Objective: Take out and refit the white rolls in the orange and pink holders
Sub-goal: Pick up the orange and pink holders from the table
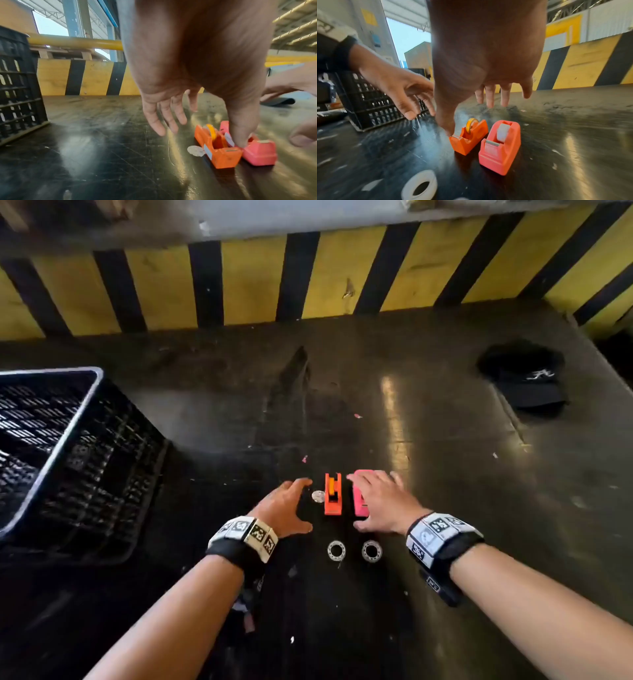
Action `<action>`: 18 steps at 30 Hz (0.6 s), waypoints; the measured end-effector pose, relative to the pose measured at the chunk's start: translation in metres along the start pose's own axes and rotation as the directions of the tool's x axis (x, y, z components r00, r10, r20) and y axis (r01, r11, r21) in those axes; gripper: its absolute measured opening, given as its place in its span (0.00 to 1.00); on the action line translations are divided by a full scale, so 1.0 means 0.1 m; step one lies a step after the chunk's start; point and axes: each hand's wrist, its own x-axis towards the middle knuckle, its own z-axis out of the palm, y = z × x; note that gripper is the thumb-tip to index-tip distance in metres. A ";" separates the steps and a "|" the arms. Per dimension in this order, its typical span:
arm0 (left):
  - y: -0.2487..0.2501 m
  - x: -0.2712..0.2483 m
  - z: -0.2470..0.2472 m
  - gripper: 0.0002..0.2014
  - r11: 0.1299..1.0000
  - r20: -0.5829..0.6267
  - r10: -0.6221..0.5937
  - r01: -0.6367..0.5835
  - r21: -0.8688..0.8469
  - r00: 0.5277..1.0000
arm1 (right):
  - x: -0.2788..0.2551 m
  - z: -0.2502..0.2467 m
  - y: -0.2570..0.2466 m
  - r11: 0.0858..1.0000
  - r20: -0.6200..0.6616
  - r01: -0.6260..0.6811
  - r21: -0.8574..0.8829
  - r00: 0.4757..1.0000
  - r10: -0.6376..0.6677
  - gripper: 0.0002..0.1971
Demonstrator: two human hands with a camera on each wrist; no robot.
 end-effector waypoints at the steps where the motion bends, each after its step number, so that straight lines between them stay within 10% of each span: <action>1: -0.01 0.14 0.02 0.52 1.000 -0.001 0.002 -0.002 0.020 1.000 | 0.14 0.02 -0.01 1.000 0.020 0.002 -0.029 1.000 -0.001 0.54; 10: -0.15 0.63 0.32 0.60 0.998 0.023 -0.041 0.040 0.042 0.999 | 0.72 0.23 -0.09 0.973 0.034 0.036 -0.230 0.999 -0.029 0.56; 18: -0.14 0.42 0.27 0.61 0.994 -0.057 0.091 -0.094 -0.049 0.994 | 0.39 0.24 -0.09 0.965 -0.169 0.155 0.211 0.978 -0.120 0.50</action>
